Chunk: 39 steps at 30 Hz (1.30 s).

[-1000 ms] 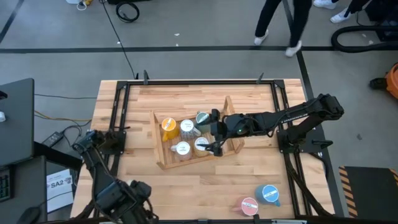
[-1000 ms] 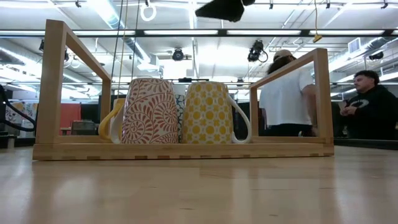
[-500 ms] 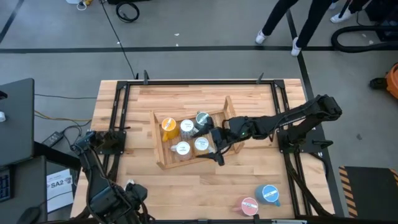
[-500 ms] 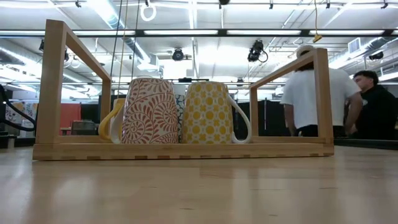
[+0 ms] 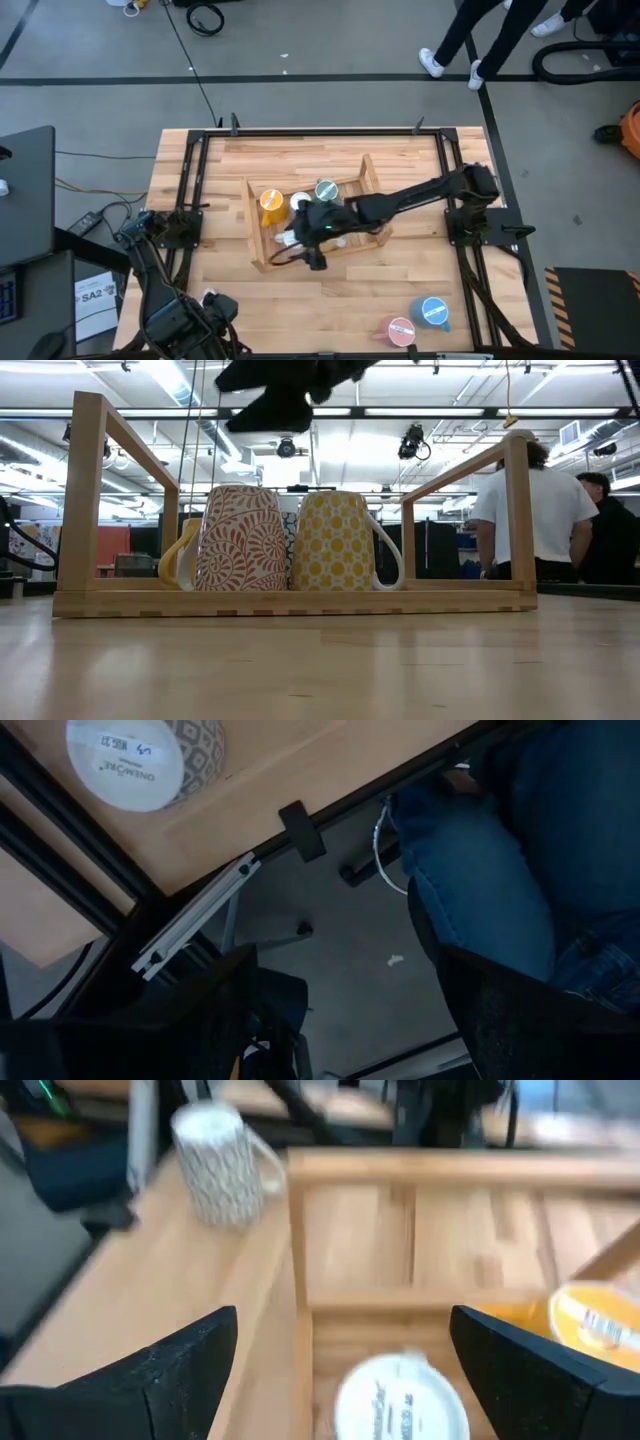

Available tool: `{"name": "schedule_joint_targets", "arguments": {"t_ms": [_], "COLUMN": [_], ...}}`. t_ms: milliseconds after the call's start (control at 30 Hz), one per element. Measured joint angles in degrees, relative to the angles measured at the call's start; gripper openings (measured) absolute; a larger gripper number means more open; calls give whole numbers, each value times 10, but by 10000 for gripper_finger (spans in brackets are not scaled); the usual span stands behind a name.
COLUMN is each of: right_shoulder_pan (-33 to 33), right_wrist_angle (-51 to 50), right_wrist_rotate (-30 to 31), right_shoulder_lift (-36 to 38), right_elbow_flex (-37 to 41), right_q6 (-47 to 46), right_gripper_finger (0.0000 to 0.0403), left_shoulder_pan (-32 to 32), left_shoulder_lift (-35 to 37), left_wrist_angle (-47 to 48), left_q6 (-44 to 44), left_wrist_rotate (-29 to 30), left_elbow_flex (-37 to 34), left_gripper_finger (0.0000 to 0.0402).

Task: Place coffee mugs
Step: Adjust the orange patterned mug on the shelf

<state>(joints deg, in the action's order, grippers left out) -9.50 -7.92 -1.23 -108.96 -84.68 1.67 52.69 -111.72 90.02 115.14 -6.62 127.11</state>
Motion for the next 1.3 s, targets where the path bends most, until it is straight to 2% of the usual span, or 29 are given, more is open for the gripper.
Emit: {"name": "schedule_joint_targets", "arguments": {"t_ms": [100, 300, 567, 1033, 1300], "right_shoulder_pan": [4, 10, 15, 29, 32], "right_wrist_angle": [-95, -159, -165, -197, -223], "right_wrist_rotate": [-1, 1, 51, 53, 46], "right_shoulder_lift": [-42, -102, -107, -110, -110], "right_elbow_flex": [-63, -136, -137, -137, -137], "right_q6": [7, 47, 61, 59, 43], "right_gripper_finger": [371, 371, 371, 370, 356], "left_shoulder_pan": [0, 0, 0, 0, 0], "left_shoulder_lift": [0, 0, 0, 0, 0], "left_wrist_angle": [0, -1, -1, -2, -2], "left_q6": [0, 1, 0, -2, -2], "left_wrist_rotate": [4, 15, 26, 30, 30], "left_elbow_flex": [0, 0, 0, 0, 0], "left_gripper_finger": [316, 316, 316, 316, 316]}}
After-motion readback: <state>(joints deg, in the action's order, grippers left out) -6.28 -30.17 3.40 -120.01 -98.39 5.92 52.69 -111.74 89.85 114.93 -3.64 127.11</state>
